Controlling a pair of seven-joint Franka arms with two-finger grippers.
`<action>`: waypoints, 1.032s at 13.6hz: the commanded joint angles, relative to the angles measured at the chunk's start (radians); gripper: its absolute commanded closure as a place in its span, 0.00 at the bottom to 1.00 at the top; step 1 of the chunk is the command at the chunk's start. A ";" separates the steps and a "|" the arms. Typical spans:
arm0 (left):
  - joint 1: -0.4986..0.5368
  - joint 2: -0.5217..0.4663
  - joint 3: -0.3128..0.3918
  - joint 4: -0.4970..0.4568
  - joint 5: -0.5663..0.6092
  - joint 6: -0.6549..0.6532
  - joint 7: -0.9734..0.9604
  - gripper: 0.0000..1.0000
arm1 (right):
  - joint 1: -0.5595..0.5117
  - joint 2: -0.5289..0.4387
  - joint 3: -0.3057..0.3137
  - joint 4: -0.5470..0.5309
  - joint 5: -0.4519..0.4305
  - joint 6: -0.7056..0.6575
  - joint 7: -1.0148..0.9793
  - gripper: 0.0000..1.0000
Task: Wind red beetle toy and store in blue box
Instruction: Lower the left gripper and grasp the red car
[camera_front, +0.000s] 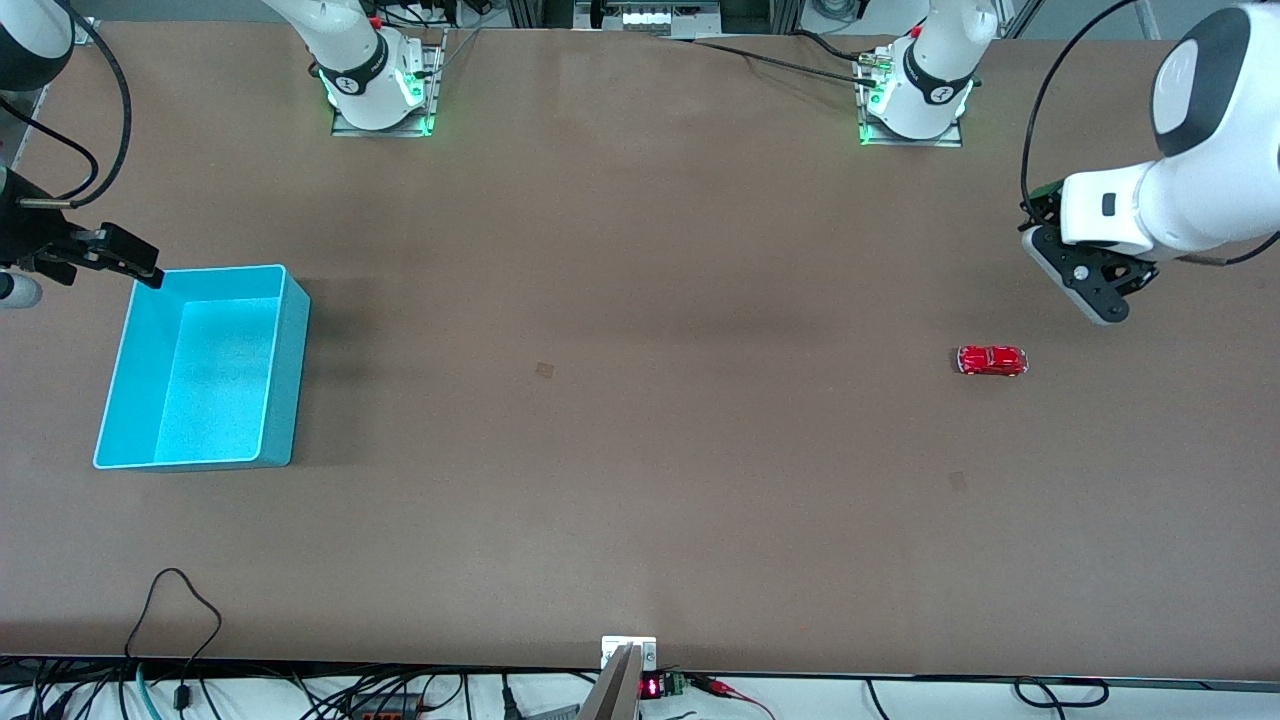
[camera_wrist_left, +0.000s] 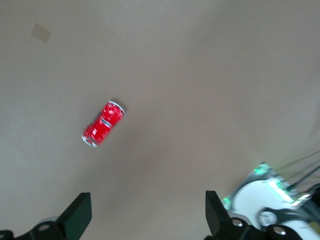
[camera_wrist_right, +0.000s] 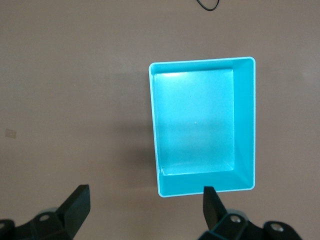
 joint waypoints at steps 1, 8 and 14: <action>0.029 -0.016 -0.002 -0.153 0.042 0.211 0.227 0.00 | -0.002 -0.003 -0.001 0.005 0.004 0.002 0.001 0.00; 0.139 0.153 -0.004 -0.304 0.075 0.672 0.768 0.00 | 0.001 -0.004 -0.001 0.002 0.004 0.005 0.002 0.00; 0.181 0.248 -0.005 -0.387 0.073 0.843 0.794 0.00 | 0.000 -0.006 -0.001 -0.007 0.020 0.005 0.007 0.00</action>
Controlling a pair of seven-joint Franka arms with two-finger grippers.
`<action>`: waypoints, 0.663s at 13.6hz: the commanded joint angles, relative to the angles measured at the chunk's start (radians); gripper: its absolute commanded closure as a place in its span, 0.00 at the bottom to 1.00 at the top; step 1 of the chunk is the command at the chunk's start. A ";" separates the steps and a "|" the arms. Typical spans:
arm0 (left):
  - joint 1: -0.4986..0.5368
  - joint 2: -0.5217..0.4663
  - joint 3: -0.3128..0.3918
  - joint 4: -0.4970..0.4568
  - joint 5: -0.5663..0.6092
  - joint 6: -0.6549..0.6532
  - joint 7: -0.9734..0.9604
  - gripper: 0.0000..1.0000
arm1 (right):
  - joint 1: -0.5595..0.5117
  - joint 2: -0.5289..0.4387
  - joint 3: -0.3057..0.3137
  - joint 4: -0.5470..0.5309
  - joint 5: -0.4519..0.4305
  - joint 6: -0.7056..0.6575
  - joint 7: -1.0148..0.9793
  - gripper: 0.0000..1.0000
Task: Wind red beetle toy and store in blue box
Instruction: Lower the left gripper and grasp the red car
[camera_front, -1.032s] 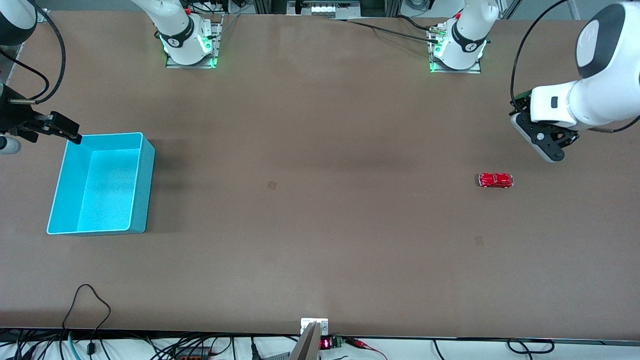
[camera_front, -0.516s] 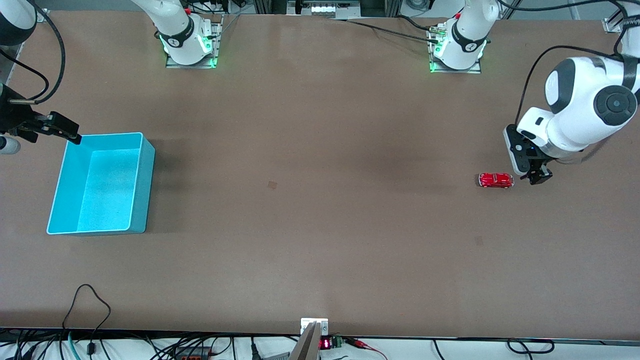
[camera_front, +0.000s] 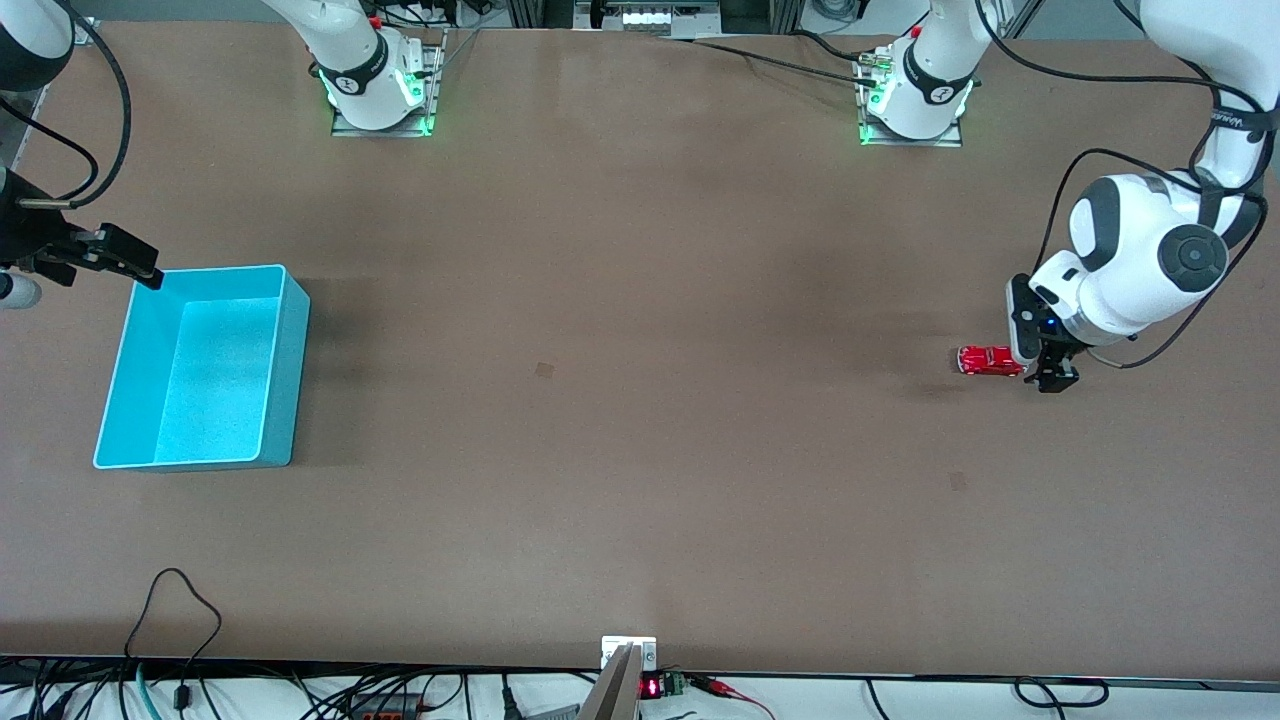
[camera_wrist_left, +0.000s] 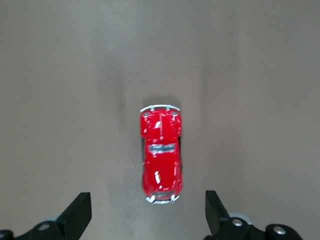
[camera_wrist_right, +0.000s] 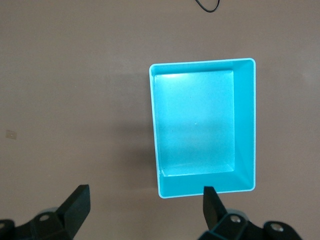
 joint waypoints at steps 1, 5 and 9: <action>0.013 0.039 -0.011 -0.016 0.012 0.046 0.019 0.00 | -0.002 -0.006 -0.003 -0.006 0.023 0.004 0.005 0.00; 0.024 0.076 -0.011 -0.039 0.012 0.131 0.021 0.00 | 0.000 -0.015 -0.003 -0.005 0.019 0.005 -0.001 0.00; 0.026 0.084 -0.030 -0.041 0.012 0.132 0.021 0.35 | -0.020 -0.018 -0.005 -0.006 0.008 -0.010 -0.058 0.00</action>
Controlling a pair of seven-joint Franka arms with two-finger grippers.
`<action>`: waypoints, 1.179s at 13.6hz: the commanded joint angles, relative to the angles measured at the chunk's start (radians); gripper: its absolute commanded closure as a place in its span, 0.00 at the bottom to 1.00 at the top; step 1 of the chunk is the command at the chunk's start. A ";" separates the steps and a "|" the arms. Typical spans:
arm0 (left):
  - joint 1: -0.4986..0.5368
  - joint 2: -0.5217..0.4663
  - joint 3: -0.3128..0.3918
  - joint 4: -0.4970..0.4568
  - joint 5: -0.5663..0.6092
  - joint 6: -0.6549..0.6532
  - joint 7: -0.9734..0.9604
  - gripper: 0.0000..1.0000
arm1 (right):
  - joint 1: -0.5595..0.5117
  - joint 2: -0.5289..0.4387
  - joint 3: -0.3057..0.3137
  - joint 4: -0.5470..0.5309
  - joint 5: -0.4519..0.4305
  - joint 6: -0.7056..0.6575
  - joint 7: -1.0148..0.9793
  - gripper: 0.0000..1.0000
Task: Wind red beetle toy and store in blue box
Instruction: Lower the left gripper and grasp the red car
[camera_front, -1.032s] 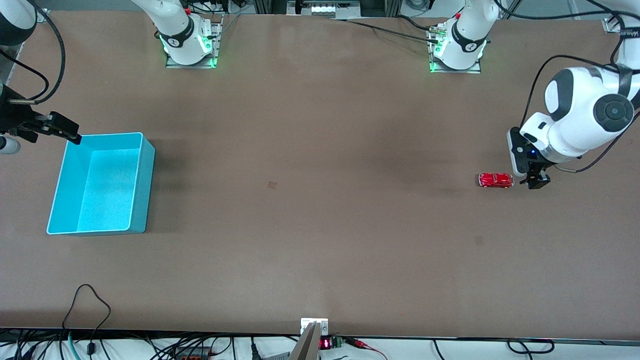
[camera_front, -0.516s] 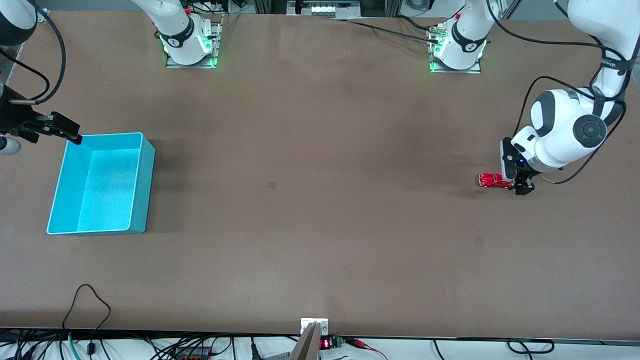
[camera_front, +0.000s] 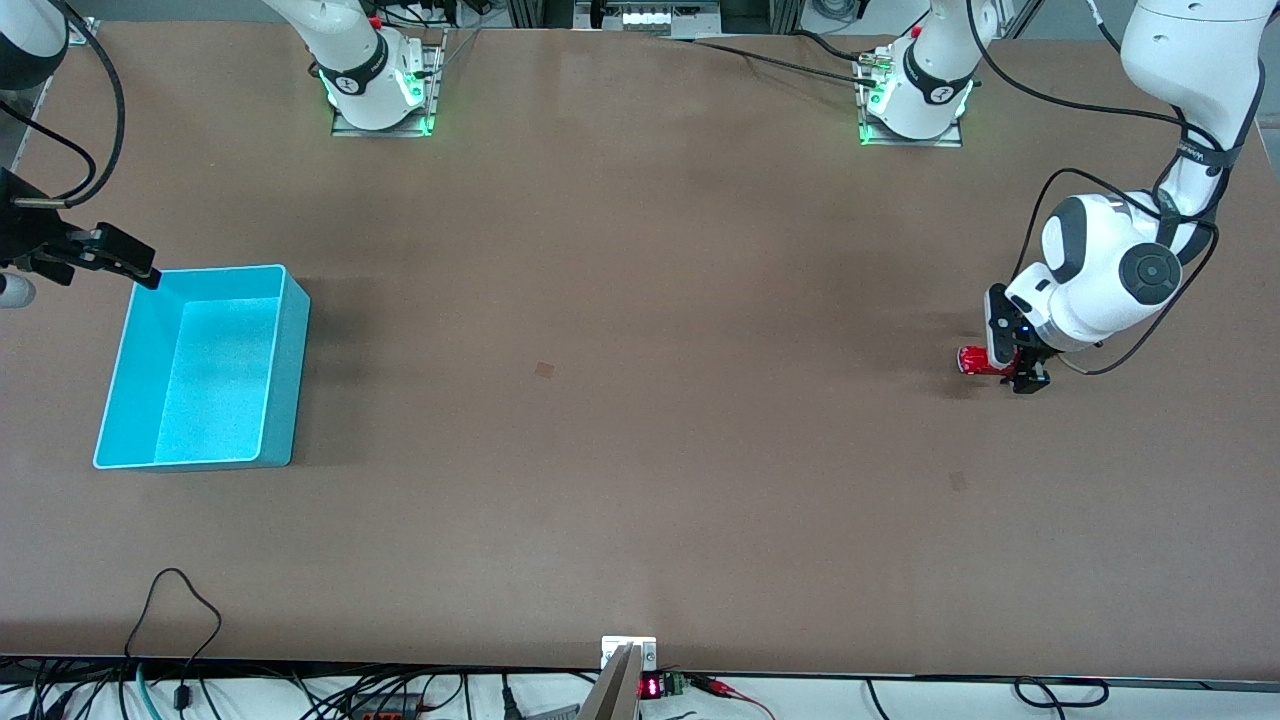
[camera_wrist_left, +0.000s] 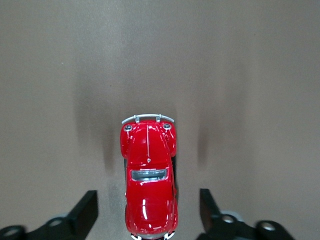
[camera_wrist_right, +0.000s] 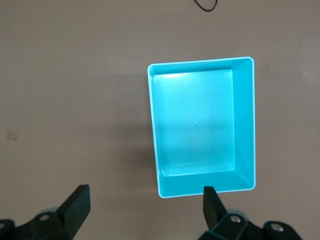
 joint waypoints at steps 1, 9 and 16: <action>0.024 0.003 -0.028 -0.011 0.012 0.013 0.018 0.40 | -0.011 -0.015 0.002 -0.003 0.004 -0.011 -0.090 0.00; 0.030 0.011 -0.042 -0.011 0.012 0.012 0.024 0.68 | -0.006 -0.035 0.003 0.001 0.013 -0.040 -0.077 0.00; 0.070 0.028 -0.041 -0.002 0.012 0.009 0.062 0.68 | -0.006 -0.037 0.003 0.000 0.015 -0.040 -0.037 0.00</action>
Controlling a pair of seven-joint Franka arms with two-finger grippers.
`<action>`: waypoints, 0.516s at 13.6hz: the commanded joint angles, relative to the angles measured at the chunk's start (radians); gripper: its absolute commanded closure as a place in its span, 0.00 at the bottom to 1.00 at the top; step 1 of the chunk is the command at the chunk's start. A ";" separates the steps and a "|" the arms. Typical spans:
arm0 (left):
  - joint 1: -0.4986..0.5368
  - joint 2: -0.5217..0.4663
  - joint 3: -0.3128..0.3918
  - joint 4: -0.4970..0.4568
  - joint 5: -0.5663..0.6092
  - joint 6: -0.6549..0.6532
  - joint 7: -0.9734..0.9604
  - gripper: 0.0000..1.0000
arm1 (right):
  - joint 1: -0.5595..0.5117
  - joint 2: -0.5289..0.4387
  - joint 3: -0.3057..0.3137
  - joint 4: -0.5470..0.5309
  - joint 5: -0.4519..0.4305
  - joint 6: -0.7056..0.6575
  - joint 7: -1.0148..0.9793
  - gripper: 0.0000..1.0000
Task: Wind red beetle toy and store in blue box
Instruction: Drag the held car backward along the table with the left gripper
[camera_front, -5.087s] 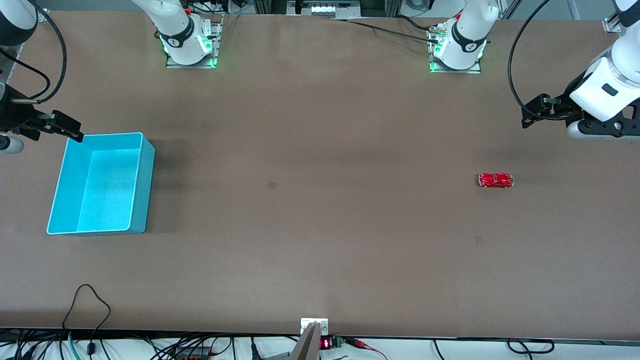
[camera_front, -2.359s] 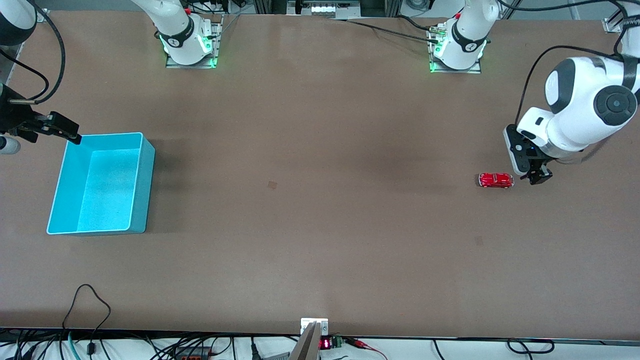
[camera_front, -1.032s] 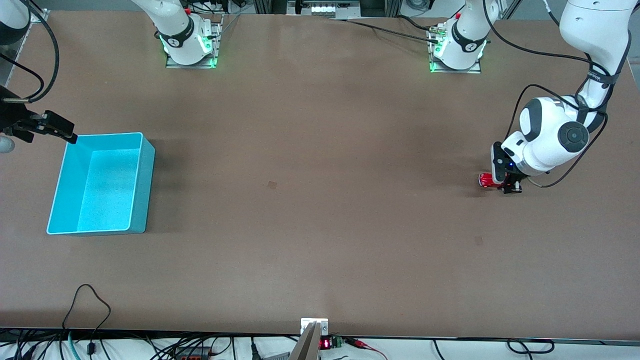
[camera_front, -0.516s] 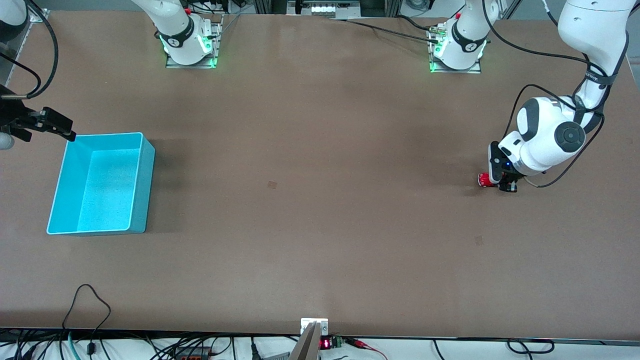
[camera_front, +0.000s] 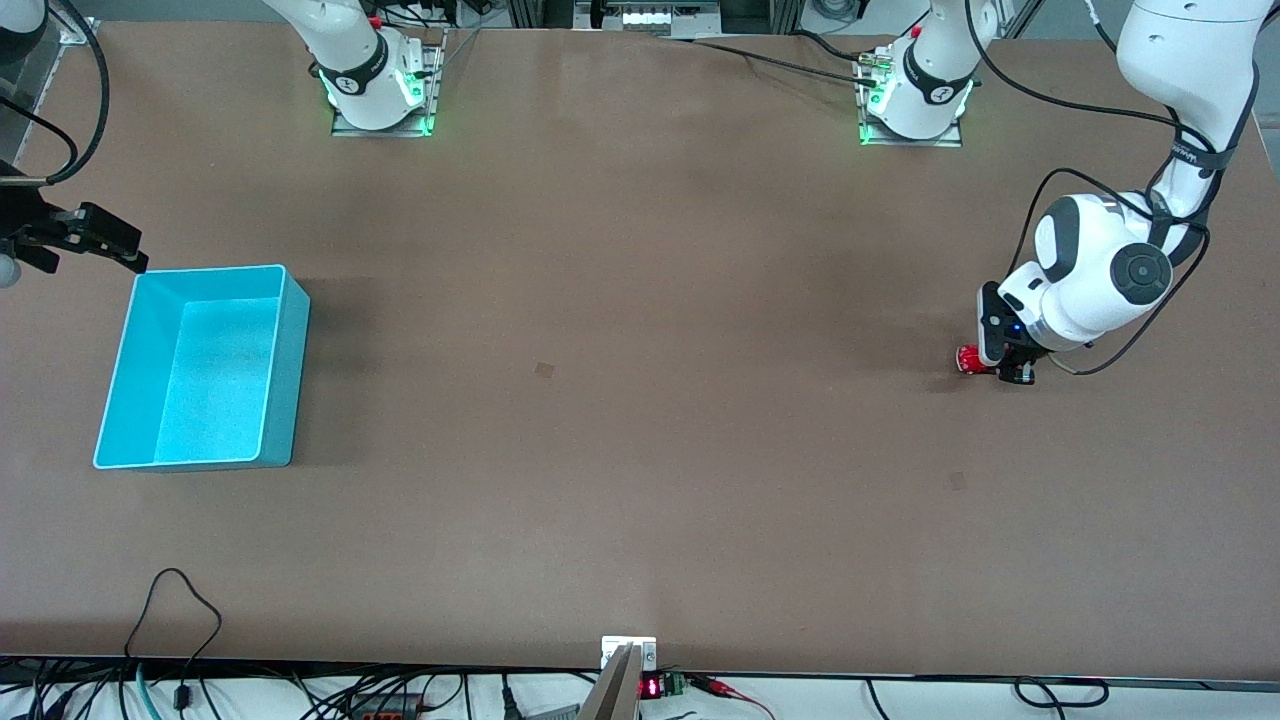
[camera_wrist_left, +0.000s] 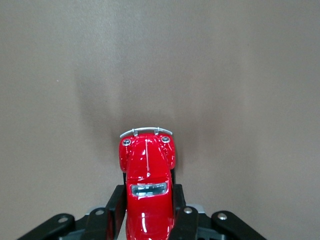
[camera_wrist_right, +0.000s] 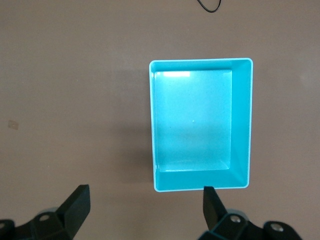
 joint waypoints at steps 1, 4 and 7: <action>0.064 0.035 -0.012 0.006 0.012 0.007 0.052 0.68 | -0.003 -0.010 0.005 -0.001 0.014 -0.013 0.011 0.00; 0.141 0.051 -0.012 0.021 0.013 0.007 0.093 0.68 | -0.003 -0.010 0.005 -0.001 0.014 -0.015 0.012 0.00; 0.222 0.081 -0.012 0.058 0.013 0.005 0.207 0.68 | -0.001 -0.010 0.006 -0.001 0.016 -0.015 0.012 0.00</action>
